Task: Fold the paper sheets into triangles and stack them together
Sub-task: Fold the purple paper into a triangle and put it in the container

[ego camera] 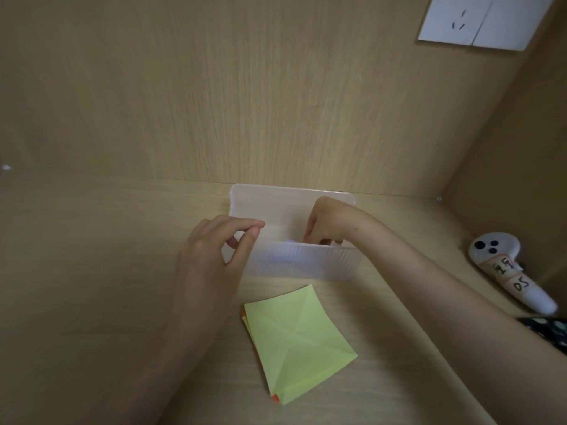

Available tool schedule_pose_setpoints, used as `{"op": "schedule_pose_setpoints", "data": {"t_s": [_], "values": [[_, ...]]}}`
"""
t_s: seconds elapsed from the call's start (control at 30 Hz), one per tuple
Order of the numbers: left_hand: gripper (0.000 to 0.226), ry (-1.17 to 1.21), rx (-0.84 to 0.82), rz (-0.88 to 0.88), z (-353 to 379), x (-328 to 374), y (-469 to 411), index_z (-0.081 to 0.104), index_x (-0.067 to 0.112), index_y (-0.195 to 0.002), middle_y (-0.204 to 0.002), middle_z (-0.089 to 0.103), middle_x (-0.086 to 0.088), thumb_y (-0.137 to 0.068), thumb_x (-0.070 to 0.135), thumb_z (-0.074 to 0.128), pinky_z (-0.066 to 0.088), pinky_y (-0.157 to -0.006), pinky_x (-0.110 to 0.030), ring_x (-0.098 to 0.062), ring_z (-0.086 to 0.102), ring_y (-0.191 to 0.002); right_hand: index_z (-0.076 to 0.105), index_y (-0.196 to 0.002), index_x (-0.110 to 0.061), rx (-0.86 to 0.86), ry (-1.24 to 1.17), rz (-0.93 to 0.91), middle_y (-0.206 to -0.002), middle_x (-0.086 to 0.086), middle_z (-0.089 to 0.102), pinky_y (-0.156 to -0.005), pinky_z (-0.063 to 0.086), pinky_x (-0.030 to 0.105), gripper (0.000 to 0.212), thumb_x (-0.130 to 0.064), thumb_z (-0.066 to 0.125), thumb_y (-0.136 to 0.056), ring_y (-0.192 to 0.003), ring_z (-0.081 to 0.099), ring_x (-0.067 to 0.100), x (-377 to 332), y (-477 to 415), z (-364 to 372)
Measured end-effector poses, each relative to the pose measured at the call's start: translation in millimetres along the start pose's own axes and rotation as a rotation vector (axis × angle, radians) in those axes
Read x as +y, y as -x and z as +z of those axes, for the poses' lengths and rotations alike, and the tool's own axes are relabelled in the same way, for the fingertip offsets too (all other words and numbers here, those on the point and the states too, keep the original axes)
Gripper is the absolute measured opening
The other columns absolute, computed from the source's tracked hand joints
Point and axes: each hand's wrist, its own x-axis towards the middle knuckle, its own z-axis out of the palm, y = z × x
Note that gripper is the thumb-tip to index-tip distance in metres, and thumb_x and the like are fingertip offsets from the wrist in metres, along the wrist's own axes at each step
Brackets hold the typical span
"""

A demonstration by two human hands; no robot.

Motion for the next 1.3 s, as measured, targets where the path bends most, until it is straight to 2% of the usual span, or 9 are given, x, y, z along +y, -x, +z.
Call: {"op": "schedule_pose_setpoints", "data": {"t_s": [0.17, 0.3, 0.37, 0.5, 0.6, 0.7, 0.9, 1.07, 1.3], "values": [[0.016, 0.007, -0.008, -0.009, 1, -1, 0, 0.071, 0.030, -0.090, -0.084, 0.066, 0.019, -0.084, 0.031, 0.056, 0.035, -0.063, -0.019, -0.007, 0.051, -0.072, 0.064, -0.109, 0.000, 0.010, 0.103, 0.006, -0.066, 0.006, 0.053, -0.048, 0.038, 0.024, 0.031, -0.010, 0.067, -0.080, -0.052, 0.045, 0.015, -2, -8, 7], [0.016, -0.007, -0.012, 0.003, 1, -1, 1, 0.071, 0.030, -0.090, -0.084, 0.066, 0.019, -0.084, 0.031, 0.057, 0.034, -0.062, -0.014, -0.006, 0.051, -0.071, 0.064, -0.110, -0.002, 0.010, 0.118, 0.009, -0.087, 0.008, 0.057, -0.053, 0.040, 0.026, 0.032, -0.015, 0.066, -0.082, -0.070, 0.053, 0.020, -2, -9, 11], [0.016, -0.007, -0.015, 0.011, 1, -1, 1, 0.071, 0.030, -0.090, -0.084, 0.066, 0.020, -0.084, 0.032, 0.056, 0.034, -0.062, -0.013, -0.006, 0.051, -0.071, 0.064, -0.109, 0.000, 0.019, 0.122, -0.006, -0.089, 0.009, 0.057, -0.056, 0.040, 0.025, 0.030, -0.015, 0.065, -0.083, -0.081, 0.053, 0.021, -2, -9, 13], [0.016, -0.012, -0.015, 0.010, 2, -2, 0, 0.072, 0.029, -0.090, -0.083, 0.066, 0.018, -0.084, 0.031, 0.057, 0.033, -0.062, -0.012, -0.006, 0.051, -0.071, 0.065, -0.110, -0.001, -0.009, 0.089, -0.009, -0.088, 0.008, 0.059, -0.049, 0.035, 0.021, 0.029, -0.011, 0.065, -0.082, -0.081, 0.054, 0.020, -2, -8, 10], [0.015, -0.008, -0.007, 0.023, 2, -1, 0, 0.071, 0.029, -0.091, -0.085, 0.065, 0.020, -0.085, 0.029, 0.057, 0.032, -0.063, -0.011, -0.003, 0.051, -0.073, 0.069, -0.094, -0.003, -0.036, -0.088, -0.071, -0.070, 0.004, 0.060, -0.047, 0.036, 0.018, 0.019, -0.009, 0.073, -0.077, -0.066, 0.057, 0.013, 0, 1, -1], [0.019, 0.005, 0.002, 0.029, 1, 0, -3, 0.067, 0.030, -0.101, -0.094, 0.062, 0.023, -0.085, 0.031, 0.058, 0.034, -0.068, -0.010, -0.001, 0.052, -0.083, 0.061, -0.071, -0.009, 0.117, -0.428, -0.209, -0.052, -0.002, 0.057, -0.042, 0.034, 0.010, 0.019, -0.003, 0.079, -0.070, -0.040, 0.051, -0.002, 6, 20, -18], [0.037, 0.077, 0.001, -0.017, 1, 12, -15, 0.058, 0.032, -0.119, -0.109, 0.063, 0.020, -0.082, 0.034, 0.061, 0.041, -0.084, -0.019, -0.001, 0.053, -0.103, 0.061, -0.073, -0.013, 0.228, -0.640, -0.443, -0.066, 0.003, 0.060, -0.057, 0.040, 0.011, 0.022, -0.005, 0.081, -0.068, -0.058, 0.054, 0.007, 3, 55, -26], [0.013, 0.192, -0.004, -0.060, 1, 27, -31, 0.069, 0.034, -0.090, -0.083, 0.068, 0.025, -0.082, 0.023, 0.069, 0.042, -0.075, -0.018, 0.006, 0.059, -0.084, 0.061, -0.084, -0.008, 0.242, -0.633, -0.558, -0.067, 0.005, 0.061, -0.055, 0.038, 0.010, 0.024, -0.001, 0.079, -0.070, -0.053, 0.050, 0.003, -1, 68, -15], [0.018, 0.294, -0.041, -0.131, 5, 25, -34, 0.067, 0.034, -0.070, -0.069, 0.065, 0.030, -0.078, 0.019, 0.072, 0.038, -0.060, -0.014, 0.008, 0.058, -0.067, 0.069, -0.086, -0.015, 0.290, -0.676, -0.557, -0.073, -0.007, 0.062, -0.058, 0.036, 0.012, 0.015, -0.016, 0.077, -0.074, -0.064, 0.047, 0.007, 1, 75, -3]]}}
